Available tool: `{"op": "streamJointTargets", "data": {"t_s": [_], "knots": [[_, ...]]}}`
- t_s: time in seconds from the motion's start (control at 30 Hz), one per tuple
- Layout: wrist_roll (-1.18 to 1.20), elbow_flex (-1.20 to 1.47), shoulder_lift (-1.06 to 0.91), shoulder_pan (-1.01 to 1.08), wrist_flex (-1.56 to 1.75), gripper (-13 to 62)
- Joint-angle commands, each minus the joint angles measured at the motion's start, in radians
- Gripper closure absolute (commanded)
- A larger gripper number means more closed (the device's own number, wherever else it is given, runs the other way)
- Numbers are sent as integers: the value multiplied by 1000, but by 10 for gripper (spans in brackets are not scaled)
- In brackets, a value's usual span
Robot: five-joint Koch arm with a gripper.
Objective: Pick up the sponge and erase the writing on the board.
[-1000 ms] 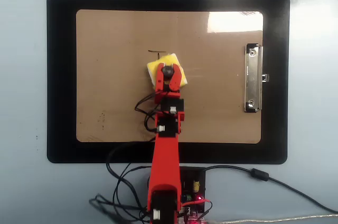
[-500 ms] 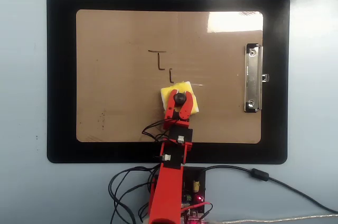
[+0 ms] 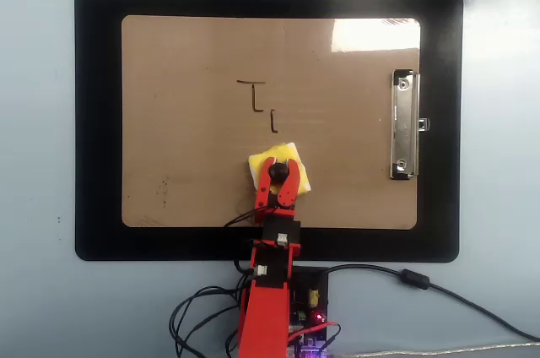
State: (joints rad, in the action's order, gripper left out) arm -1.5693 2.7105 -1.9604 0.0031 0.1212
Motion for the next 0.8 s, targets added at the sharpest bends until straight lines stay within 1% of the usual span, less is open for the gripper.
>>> {"op": "streamJointTargets", "data": {"t_s": [0.0, 0.03, 0.1, 0.17, 0.2, 0.3, 0.43, 0.5, 0.67, 0.73, 0.77], "knots": [[-34, -46, 103, -11, 132, 574], [-46, -48, 155, -20, 199, 574], [-61, -17, 175, -34, 273, 574], [-61, 104, 114, -37, 330, 574], [-61, 166, 34, -37, 339, 574], [-58, 272, -106, -35, 330, 574], [-60, 287, -127, -40, 318, 574], [-61, 235, -89, -54, 318, 574], [-71, -94, 308, -63, 324, 574], [-71, -104, 322, -63, 325, 574], [-71, -81, 287, -61, 324, 574]]}}
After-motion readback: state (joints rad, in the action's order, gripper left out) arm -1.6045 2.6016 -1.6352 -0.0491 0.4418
